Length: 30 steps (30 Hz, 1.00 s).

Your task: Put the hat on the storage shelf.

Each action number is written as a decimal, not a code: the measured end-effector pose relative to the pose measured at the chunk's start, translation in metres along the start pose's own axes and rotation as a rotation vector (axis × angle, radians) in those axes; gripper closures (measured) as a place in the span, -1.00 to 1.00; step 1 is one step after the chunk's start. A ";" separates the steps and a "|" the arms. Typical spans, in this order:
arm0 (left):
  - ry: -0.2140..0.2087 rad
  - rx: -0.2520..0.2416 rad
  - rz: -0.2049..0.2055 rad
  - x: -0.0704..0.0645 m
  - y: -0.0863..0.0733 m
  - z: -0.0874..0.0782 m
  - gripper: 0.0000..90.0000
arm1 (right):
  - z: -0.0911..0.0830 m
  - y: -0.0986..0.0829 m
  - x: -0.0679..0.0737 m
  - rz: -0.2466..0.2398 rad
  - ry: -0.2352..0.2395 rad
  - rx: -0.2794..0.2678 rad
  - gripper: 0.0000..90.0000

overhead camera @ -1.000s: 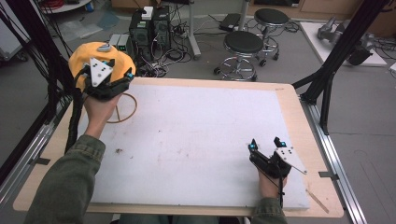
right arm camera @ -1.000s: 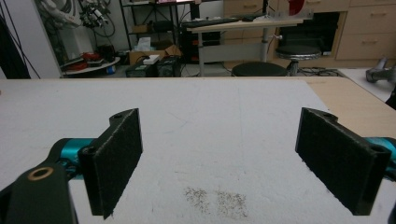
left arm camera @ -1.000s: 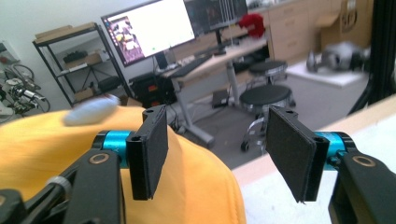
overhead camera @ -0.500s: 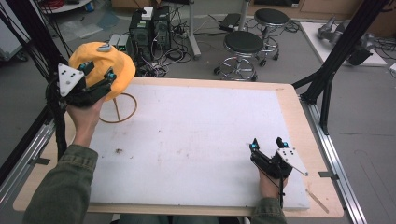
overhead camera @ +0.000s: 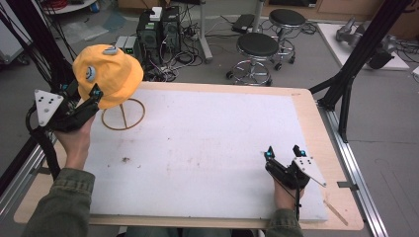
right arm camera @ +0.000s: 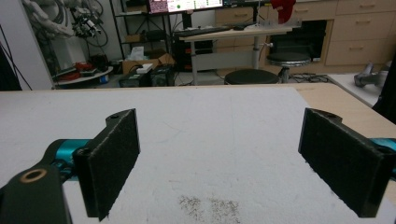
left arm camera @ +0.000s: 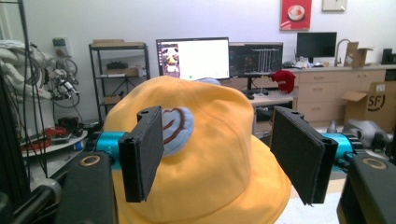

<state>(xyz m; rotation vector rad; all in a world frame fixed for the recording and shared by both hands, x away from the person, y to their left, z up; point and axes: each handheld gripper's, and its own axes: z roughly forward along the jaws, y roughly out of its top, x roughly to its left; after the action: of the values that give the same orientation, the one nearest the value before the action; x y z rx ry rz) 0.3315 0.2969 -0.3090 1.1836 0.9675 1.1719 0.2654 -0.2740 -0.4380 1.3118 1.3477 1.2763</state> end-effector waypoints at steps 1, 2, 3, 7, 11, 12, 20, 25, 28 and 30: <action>0.009 0.001 -0.013 0.003 -0.002 -0.003 -0.22 | 0.000 0.000 0.000 -0.001 0.000 0.001 -0.74; 0.009 0.001 -0.013 0.003 -0.002 -0.003 -0.22 | 0.000 0.000 0.000 -0.001 0.000 0.002 -0.74; 0.011 0.005 -0.020 0.004 -0.004 -0.006 -0.22 | 0.000 0.000 0.000 0.002 0.000 0.005 -0.74; 0.019 0.008 -0.026 0.005 -0.011 -0.012 -0.22 | 0.000 0.000 0.001 0.006 -0.003 0.011 -0.74; 0.032 0.016 -0.031 0.007 -0.018 -0.016 -0.22 | 0.001 -0.001 0.001 0.000 -0.001 0.014 -0.74; 0.036 0.021 -0.032 0.008 -0.020 -0.018 -0.22 | 0.001 -0.001 0.001 -0.001 0.001 0.015 -0.74; 0.041 0.052 -0.035 0.012 -0.039 -0.035 -0.23 | 0.001 -0.001 0.001 -0.005 0.002 0.015 -0.74; 0.060 0.059 -0.040 0.014 -0.046 -0.048 -0.28 | 0.001 -0.001 0.002 0.000 0.005 0.022 -0.74; 0.059 0.063 -0.039 0.014 -0.049 -0.052 -0.32 | 0.001 -0.001 0.001 0.000 0.006 0.025 -0.74; 0.049 0.067 -0.037 0.014 -0.053 -0.055 -0.35 | 0.001 -0.001 0.001 0.000 0.005 0.024 -0.74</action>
<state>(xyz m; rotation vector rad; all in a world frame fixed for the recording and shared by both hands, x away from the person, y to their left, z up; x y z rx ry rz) 0.2886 0.3199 -0.3689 1.1900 1.0678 1.1516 0.2664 -0.2724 -0.4394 1.3264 1.3701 1.2678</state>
